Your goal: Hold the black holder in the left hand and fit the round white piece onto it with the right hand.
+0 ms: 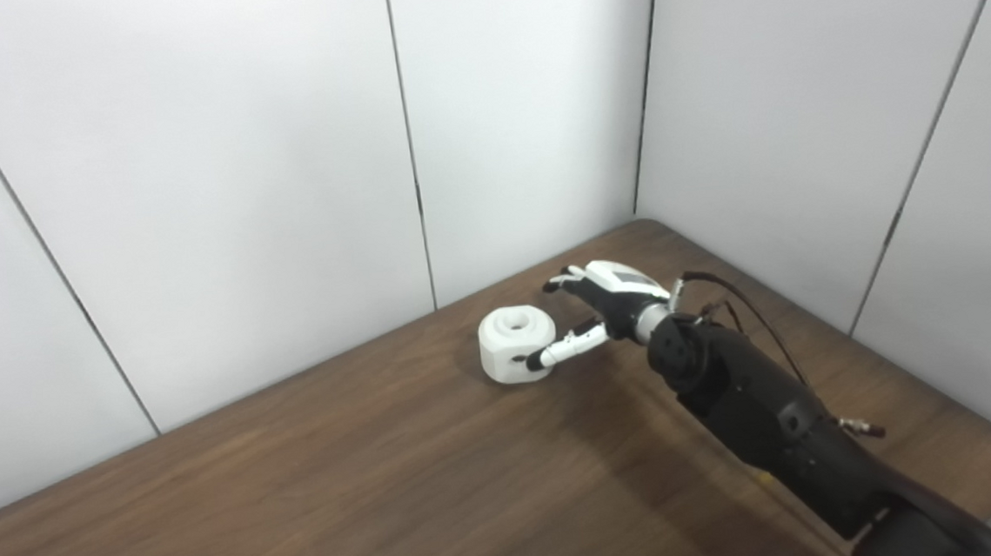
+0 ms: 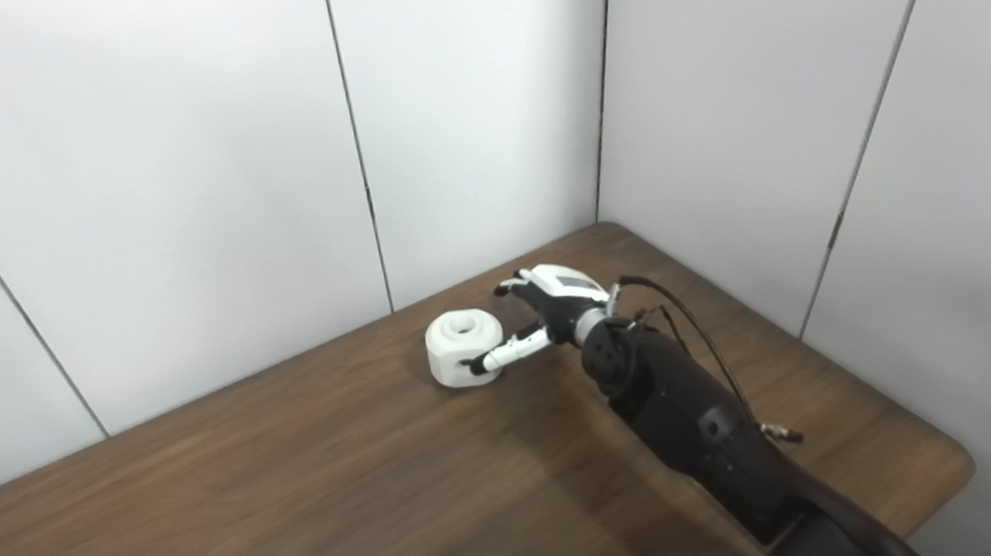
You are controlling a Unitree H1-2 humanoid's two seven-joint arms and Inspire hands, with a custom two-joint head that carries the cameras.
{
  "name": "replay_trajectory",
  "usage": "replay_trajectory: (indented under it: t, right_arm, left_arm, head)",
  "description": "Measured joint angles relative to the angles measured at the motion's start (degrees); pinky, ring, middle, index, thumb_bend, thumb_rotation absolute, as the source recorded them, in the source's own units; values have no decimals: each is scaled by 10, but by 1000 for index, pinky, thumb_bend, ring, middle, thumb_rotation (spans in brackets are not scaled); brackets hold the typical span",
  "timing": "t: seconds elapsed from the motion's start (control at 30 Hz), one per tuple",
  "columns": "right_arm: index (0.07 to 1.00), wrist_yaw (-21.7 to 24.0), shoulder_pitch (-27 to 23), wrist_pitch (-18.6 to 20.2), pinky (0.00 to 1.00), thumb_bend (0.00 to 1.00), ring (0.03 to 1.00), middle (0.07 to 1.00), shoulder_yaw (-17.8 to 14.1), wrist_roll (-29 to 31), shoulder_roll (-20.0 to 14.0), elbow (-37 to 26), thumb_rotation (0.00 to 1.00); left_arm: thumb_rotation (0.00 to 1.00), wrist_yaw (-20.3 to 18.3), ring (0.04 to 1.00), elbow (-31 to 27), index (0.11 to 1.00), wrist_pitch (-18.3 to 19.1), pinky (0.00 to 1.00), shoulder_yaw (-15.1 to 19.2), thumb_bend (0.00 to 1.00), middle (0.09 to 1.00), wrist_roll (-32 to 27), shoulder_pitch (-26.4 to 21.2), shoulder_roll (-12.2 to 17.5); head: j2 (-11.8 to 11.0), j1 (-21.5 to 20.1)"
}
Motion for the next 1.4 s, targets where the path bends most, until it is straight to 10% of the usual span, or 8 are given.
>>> replay_trajectory:
  t: [0.43,0.5,0.6,1.13,1.4]
  right_arm:
    - [735,-14,-24,-63,850,979,1000,1000,29,23,16,47,497]
    - [564,-33,-22,-87,860,689,998,977,29,23,19,51,277]
    - [488,-71,-16,-126,863,523,981,937,29,20,24,53,154]
    - [481,-125,5,-147,851,507,963,910,23,7,26,37,143]
    - [480,-100,37,-153,834,508,972,920,14,28,26,-57,145]
  left_arm:
    - [44,-19,1000,-6,478,1,1000,21,510,937,2,7,-9]
    - [44,-21,1000,-7,478,1,1000,23,510,938,2,8,-10]
    - [44,-22,1000,-7,478,1,1000,25,510,939,2,8,-10]
    - [45,-27,1000,-16,478,7,1000,33,510,939,10,12,-14]
    - [45,-30,998,-51,479,47,1000,36,511,934,15,25,-22]
  head:
    - [0,5]
    - [0,5]
    - [1,7]
    - [9,19]
    - [63,82]
